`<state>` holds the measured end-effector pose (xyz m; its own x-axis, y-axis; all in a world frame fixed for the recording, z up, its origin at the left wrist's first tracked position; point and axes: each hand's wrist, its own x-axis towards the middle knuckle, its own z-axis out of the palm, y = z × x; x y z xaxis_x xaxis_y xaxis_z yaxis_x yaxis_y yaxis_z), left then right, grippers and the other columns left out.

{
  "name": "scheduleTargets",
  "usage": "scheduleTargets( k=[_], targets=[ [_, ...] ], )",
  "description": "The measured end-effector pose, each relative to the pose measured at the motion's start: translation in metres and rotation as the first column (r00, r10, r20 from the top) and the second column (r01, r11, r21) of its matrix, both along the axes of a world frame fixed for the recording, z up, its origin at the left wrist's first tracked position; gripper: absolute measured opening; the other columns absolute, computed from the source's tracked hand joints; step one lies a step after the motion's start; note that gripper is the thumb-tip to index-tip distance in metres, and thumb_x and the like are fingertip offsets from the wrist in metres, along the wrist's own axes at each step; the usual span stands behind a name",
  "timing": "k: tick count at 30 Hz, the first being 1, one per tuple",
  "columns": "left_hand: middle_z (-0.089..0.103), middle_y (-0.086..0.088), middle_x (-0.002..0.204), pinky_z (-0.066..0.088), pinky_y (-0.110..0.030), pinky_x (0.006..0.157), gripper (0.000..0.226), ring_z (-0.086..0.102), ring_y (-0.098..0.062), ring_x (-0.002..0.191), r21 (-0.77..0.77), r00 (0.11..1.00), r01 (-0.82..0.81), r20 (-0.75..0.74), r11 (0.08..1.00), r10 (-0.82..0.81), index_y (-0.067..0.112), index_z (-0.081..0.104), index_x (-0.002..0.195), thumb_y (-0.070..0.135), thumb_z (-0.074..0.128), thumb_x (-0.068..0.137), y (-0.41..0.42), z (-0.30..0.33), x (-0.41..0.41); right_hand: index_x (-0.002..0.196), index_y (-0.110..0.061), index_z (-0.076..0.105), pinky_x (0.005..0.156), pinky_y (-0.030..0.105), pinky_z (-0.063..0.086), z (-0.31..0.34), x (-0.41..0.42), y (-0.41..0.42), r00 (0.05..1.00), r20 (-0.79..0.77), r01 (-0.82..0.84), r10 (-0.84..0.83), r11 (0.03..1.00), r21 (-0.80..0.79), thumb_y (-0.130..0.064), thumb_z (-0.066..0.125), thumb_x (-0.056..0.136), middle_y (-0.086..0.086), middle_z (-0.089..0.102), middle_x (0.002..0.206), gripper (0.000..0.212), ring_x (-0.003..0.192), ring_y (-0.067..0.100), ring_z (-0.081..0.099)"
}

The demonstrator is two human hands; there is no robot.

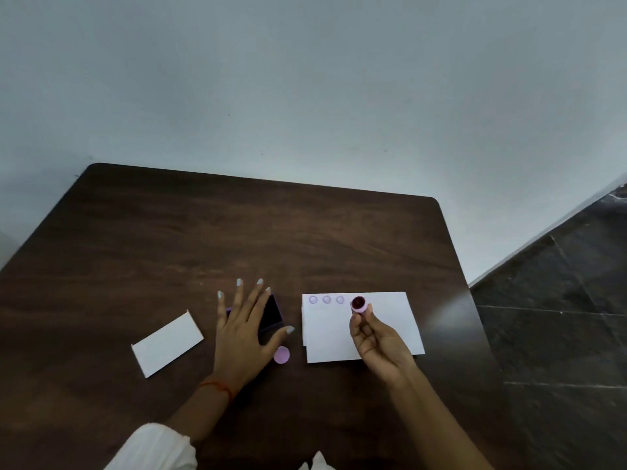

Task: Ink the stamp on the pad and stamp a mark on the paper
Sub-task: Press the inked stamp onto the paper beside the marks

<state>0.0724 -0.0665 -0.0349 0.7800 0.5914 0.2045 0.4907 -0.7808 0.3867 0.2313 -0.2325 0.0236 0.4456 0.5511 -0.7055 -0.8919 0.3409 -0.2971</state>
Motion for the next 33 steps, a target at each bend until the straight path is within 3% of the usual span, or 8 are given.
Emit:
scheduleTargets(
  k=[4,7,17,20,23,28,33],
  targets=[
    [0.041,0.000,0.145,-0.015,-0.041,0.114,0.085,0.010,-0.023,0.142,0.031,0.988,0.123,-0.095,0.992,-0.120,0.018,0.040,0.136,0.077,0.019,0.079,-0.014,0.006,0.032,0.093,0.005,0.063,0.053,0.025,0.059,-0.009,0.007,-0.007,0.999,0.000,0.043,-0.043,0.999,0.007,-0.003,0.061,0.075,0.017,0.074,0.078,0.019,0.063,0.018,0.071],
    [0.045,-0.001,0.143,-0.018,-0.041,0.112,0.086,0.010,-0.024,0.141,0.037,0.977,0.152,-0.158,0.988,-0.144,0.016,0.040,0.136,0.077,0.026,0.077,-0.015,0.003,0.048,0.092,0.005,0.063,0.052,0.025,0.059,-0.013,0.011,-0.009,0.998,-0.018,0.059,-0.059,0.998,-0.003,-0.004,0.055,0.087,0.017,0.074,0.076,0.013,0.062,0.019,0.071],
    [0.046,-0.001,0.142,-0.018,-0.043,0.112,0.092,0.006,-0.026,0.141,-0.012,0.954,0.183,-0.241,0.983,-0.180,0.015,0.038,0.138,0.079,0.029,0.072,-0.011,-0.013,0.060,0.090,0.003,0.065,0.061,0.030,0.061,-0.023,0.021,-0.007,0.998,-0.015,0.055,-0.057,0.995,-0.086,-0.001,0.058,0.085,0.017,0.075,0.075,0.010,0.065,0.020,0.073],
    [0.048,-0.001,0.140,-0.015,-0.045,0.112,0.094,0.012,-0.029,0.141,-0.005,0.943,0.187,-0.280,0.982,-0.180,0.014,0.042,0.135,0.081,0.017,0.074,-0.010,-0.014,0.060,0.091,0.002,0.067,0.065,0.029,0.060,-0.026,0.026,-0.004,0.997,0.065,0.049,-0.041,0.991,-0.126,-0.001,0.059,0.085,0.014,0.076,0.077,0.011,0.068,0.018,0.073],
    [0.047,-0.001,0.141,-0.015,-0.046,0.112,0.095,0.014,-0.031,0.140,0.018,0.933,0.190,-0.315,0.982,-0.175,0.013,0.046,0.132,0.081,0.013,0.075,-0.008,-0.013,0.062,0.098,-0.001,0.066,0.068,0.025,0.060,-0.029,0.033,0.003,0.969,0.243,0.030,0.035,0.965,-0.260,-0.006,0.060,0.086,0.008,0.075,0.083,0.014,0.075,0.017,0.071],
    [0.050,-0.003,0.139,-0.017,-0.047,0.112,0.089,0.016,-0.033,0.140,0.046,0.914,0.217,-0.359,0.975,-0.186,0.011,0.049,0.130,0.077,0.026,0.075,-0.006,-0.012,0.064,0.091,-0.014,0.068,0.090,0.035,0.051,-0.029,0.042,0.016,0.807,0.532,0.102,0.258,0.825,-0.556,-0.011,0.067,0.083,0.006,0.068,0.098,0.009,0.096,0.021,0.062],
    [0.049,-0.003,0.140,-0.016,-0.049,0.113,0.090,0.015,-0.033,0.140,0.039,0.912,0.218,-0.364,0.975,-0.189,0.012,0.048,0.131,0.078,0.018,0.078,-0.005,-0.015,0.065,0.092,-0.015,0.068,0.067,0.010,0.042,-0.027,0.040,0.026,0.504,0.695,0.263,0.513,0.675,-0.689,-0.022,0.071,0.080,-0.004,0.067,0.089,0.015,0.080,0.004,0.060]
  ],
)
